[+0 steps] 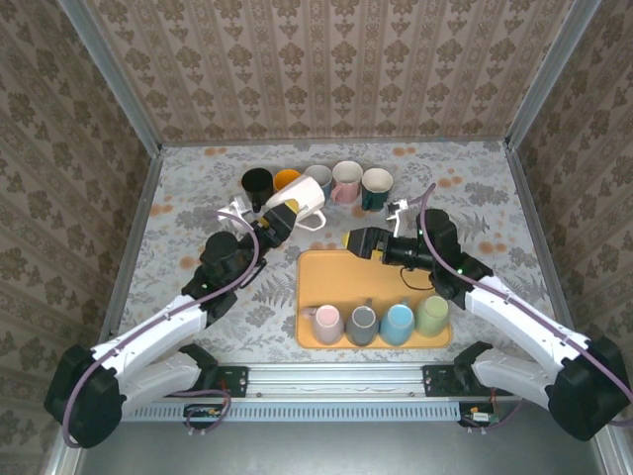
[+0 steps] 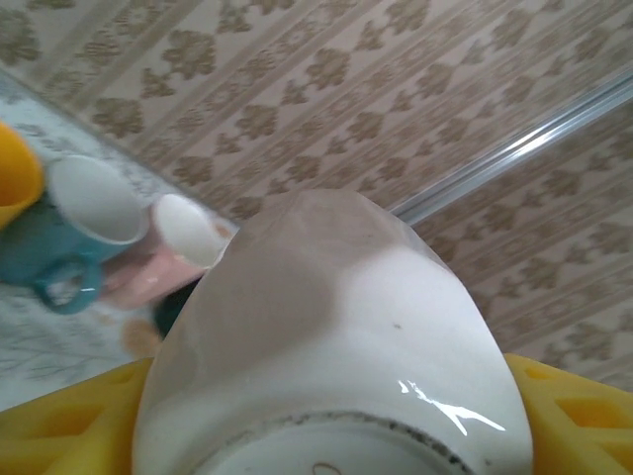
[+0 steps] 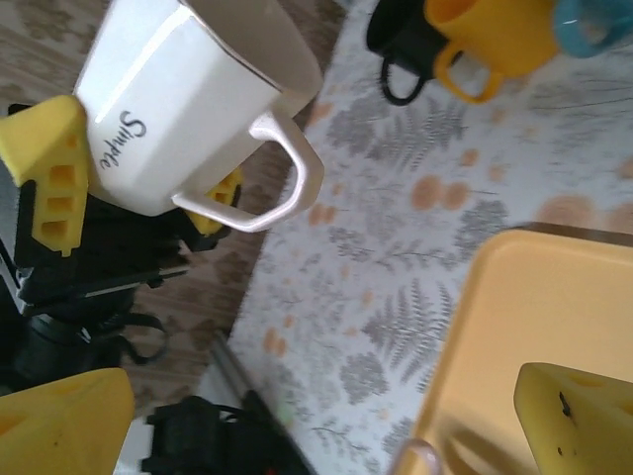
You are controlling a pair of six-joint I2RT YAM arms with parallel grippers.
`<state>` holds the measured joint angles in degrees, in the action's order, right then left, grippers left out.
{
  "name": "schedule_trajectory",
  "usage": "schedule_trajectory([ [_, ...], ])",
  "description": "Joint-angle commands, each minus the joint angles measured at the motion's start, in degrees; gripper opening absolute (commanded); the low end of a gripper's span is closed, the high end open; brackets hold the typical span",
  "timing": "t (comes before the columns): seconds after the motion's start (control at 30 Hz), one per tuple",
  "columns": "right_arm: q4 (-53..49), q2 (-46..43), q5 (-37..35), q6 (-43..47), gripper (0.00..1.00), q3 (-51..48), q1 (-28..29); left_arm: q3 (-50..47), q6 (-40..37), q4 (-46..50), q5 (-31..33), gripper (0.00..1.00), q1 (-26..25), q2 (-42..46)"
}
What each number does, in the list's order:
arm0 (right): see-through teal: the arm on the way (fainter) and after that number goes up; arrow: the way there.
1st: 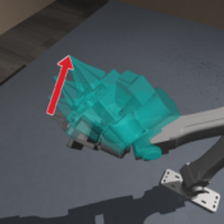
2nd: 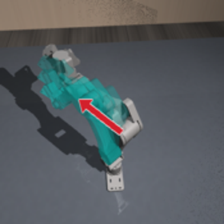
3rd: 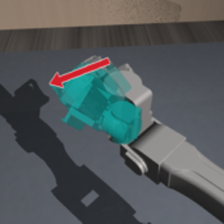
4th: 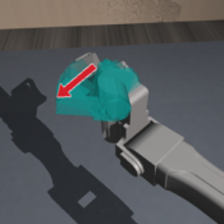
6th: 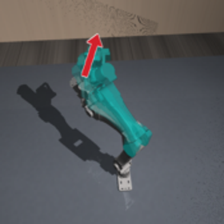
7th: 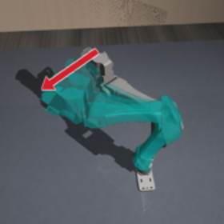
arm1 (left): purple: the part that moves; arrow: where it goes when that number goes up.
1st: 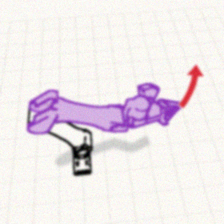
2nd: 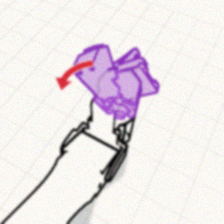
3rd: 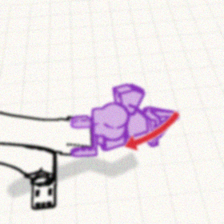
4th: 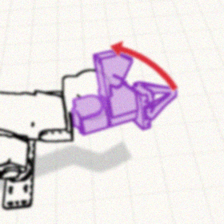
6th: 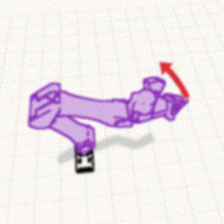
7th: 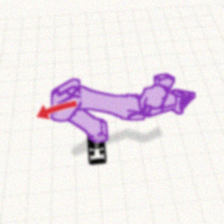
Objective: Turn the mug right side up
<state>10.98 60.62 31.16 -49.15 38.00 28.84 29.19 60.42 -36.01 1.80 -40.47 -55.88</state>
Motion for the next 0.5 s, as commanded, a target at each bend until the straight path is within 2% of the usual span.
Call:
schedule_trajectory([
  [0.0,23.2,1.3,9.4,-8.8,0.99,-1.9,-0.5,0.3,5.7,-17.9,1.0,0.05,-2.3,2.2],
  [0.2,37.1,6.5,16.1,-15.7,0.94,-0.7,-0.5,0.4,8.0,-21.1,-0.9,0.03,-4.4,2.3],
  [0.3,37.3,7.3,16.2,-16.4,0.89,0.9,-0.5,1.7,7.3,-19.9,-3.0,0.02,-4.9,2.3],
  [0.47,37.3,8.7,16.8,-17.5,0.66,2.8,-0.4,2.6,7.4,-18.1,-5.9,0.0,-5.2,2.4],
])
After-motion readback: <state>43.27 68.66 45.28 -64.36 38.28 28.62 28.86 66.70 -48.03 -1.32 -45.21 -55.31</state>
